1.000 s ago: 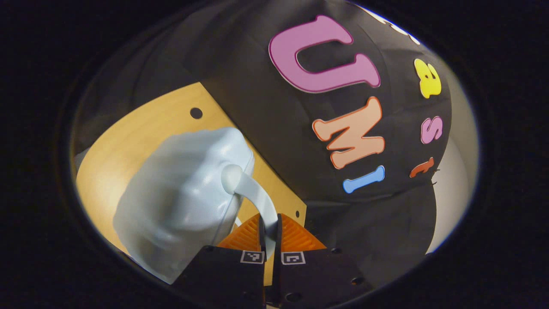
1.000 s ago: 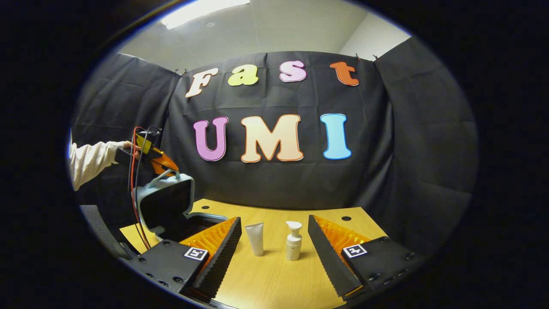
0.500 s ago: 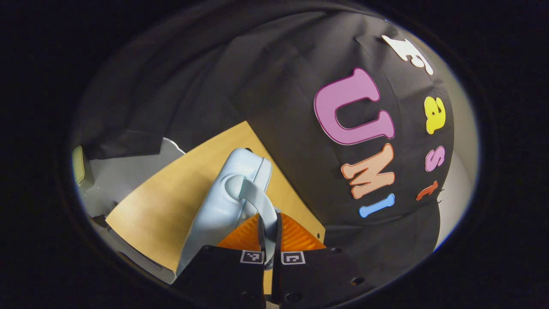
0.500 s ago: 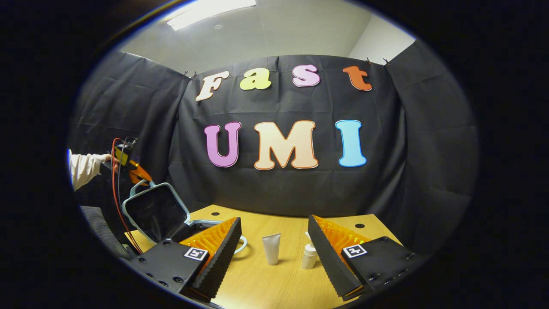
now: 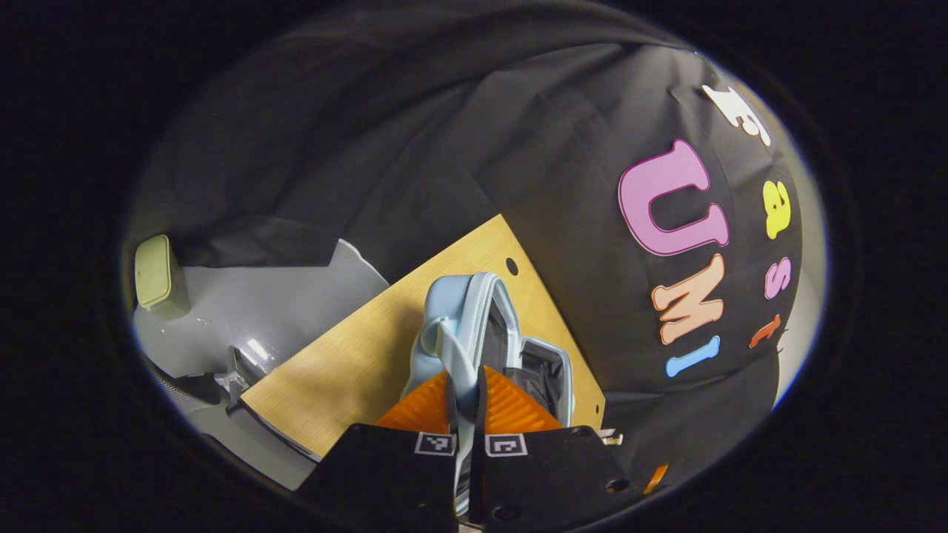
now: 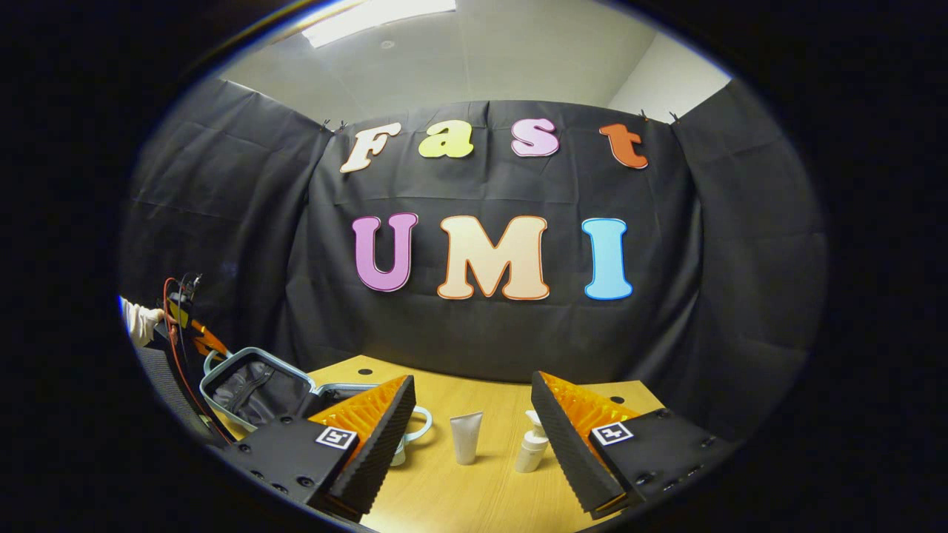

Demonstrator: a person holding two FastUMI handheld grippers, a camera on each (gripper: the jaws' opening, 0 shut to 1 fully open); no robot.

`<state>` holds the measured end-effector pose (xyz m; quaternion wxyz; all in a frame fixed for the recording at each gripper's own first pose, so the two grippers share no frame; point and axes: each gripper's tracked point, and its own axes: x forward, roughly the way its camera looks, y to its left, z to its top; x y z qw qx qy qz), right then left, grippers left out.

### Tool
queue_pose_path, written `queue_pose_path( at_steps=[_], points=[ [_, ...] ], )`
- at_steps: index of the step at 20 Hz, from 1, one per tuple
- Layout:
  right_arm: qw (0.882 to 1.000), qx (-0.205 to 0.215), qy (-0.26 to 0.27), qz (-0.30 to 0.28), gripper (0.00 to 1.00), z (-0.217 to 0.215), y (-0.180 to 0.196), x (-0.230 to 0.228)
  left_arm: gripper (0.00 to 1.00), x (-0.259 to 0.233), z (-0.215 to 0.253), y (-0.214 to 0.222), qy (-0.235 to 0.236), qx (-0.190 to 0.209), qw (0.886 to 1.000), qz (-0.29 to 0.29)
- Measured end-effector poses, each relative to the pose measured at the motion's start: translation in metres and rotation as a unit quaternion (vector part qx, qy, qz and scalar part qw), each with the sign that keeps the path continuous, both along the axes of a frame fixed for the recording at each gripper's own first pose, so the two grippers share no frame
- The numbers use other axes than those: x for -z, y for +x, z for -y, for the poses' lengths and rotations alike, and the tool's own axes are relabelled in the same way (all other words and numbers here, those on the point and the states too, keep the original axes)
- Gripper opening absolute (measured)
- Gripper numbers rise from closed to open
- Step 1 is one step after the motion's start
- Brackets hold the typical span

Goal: First open the suitcase, pack the skin care products into it, and then close the suitcase.

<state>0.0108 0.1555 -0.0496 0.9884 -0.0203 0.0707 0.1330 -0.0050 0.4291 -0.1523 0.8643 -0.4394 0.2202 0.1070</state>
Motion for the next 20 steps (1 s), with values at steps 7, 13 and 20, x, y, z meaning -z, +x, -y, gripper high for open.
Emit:
queue_pose_path(
  at_steps=[7, 13, 20],
  points=[
    [1.0, -0.005, -0.007, -0.014, 0.99, -0.004, -0.002, 0.005, 0.0, 0.055, -0.012, -0.024, 0.026, 0.002, 0.999, -0.025],
    [1.0, -0.017, -0.019, -0.013, 0.98, -0.007, -0.009, 0.009, 0.12, 0.026, -0.039, -0.036, 0.079, -0.054, 0.995, -0.008],
    [1.0, 0.0, -0.006, -0.019, 0.98, 0.017, 0.004, 0.023, 0.88, -0.089, 0.012, -0.034, 0.236, -0.039, 0.968, 0.072]
  ],
)
